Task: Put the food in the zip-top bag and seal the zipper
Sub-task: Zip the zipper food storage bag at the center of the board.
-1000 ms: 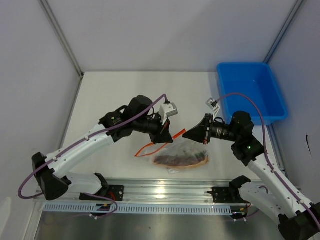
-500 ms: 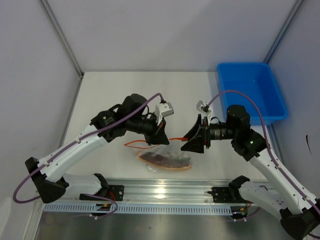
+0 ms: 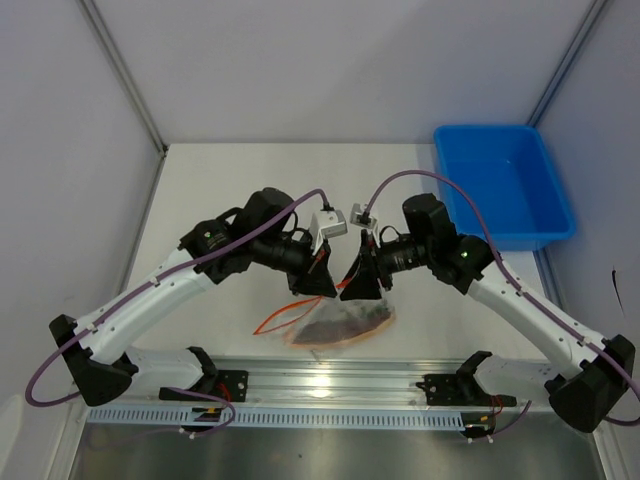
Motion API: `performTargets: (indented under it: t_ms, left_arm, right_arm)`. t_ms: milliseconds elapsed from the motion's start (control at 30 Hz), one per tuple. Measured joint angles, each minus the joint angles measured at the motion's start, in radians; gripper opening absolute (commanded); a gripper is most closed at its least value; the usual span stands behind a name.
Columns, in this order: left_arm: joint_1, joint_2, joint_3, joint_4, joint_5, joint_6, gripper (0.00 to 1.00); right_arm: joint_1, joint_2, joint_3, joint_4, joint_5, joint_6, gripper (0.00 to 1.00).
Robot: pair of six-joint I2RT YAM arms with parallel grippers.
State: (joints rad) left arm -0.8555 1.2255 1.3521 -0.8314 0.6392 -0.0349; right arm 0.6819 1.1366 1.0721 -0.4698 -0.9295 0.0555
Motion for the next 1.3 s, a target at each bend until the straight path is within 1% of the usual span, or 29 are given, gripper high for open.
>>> performTargets:
  t_ms: [33, 67, 133, 167, 233, 267, 400, 533, 733, 867, 1033, 1300]
  left_arm:
    - [0.000, 0.000, 0.000, -0.002, 0.000, 0.002, 0.00]
    - [0.000, 0.000, 0.000, -0.003, 0.000, 0.003, 0.01]
    - [0.000, 0.000, 0.000, -0.004, -0.005, 0.010, 0.01]
    - [0.000, 0.000, 0.000, -0.007, -0.007, 0.010, 0.01]
    - [0.000, 0.000, 0.000, -0.011, -0.008, 0.013, 0.01]
    - [0.000, 0.000, 0.000, -0.015, -0.008, 0.016, 0.01]
    - [0.000, 0.000, 0.000, -0.012, -0.019, 0.018, 0.01]
    - [0.000, 0.000, -0.002, -0.008, -0.042, 0.018, 0.01]
    - [-0.002, 0.000, -0.005, 0.013, -0.130, 0.006, 0.01]
    - [-0.006, -0.003, -0.022, 0.038, -0.228, -0.019, 0.01]
    - [-0.006, -0.017, -0.054, 0.040, -0.359, -0.062, 0.01]
    - [-0.006, -0.103, -0.115, 0.039, -0.508, -0.117, 0.01]
  right_arm:
    - [0.010, 0.013, 0.014, -0.010, 0.007, -0.007, 0.39]
    - [0.022, 0.030, 0.032, -0.020, 0.018, -0.021, 0.29]
    - [0.042, 0.059, 0.065, -0.048, 0.033, -0.051, 0.28]
    - [0.048, 0.066, 0.072, -0.056, 0.035, -0.058, 0.23]
    - [0.059, 0.074, 0.084, -0.078, 0.037, -0.083, 0.11]
    - [0.063, 0.075, 0.090, -0.090, 0.037, -0.091, 0.00]
    - [0.065, 0.077, 0.106, -0.127, 0.042, -0.117, 0.00]
    - [0.065, 0.075, 0.108, -0.127, 0.070, -0.116, 0.00]
    - [0.077, -0.007, 0.041, -0.049, 0.217, -0.070, 0.00]
    - [0.074, -0.069, -0.010, -0.011, 0.350, -0.020, 0.00]
    - [0.015, -0.115, -0.080, 0.029, 0.443, 0.052, 0.00]
    - [-0.097, -0.177, -0.150, 0.039, 0.490, 0.129, 0.00]
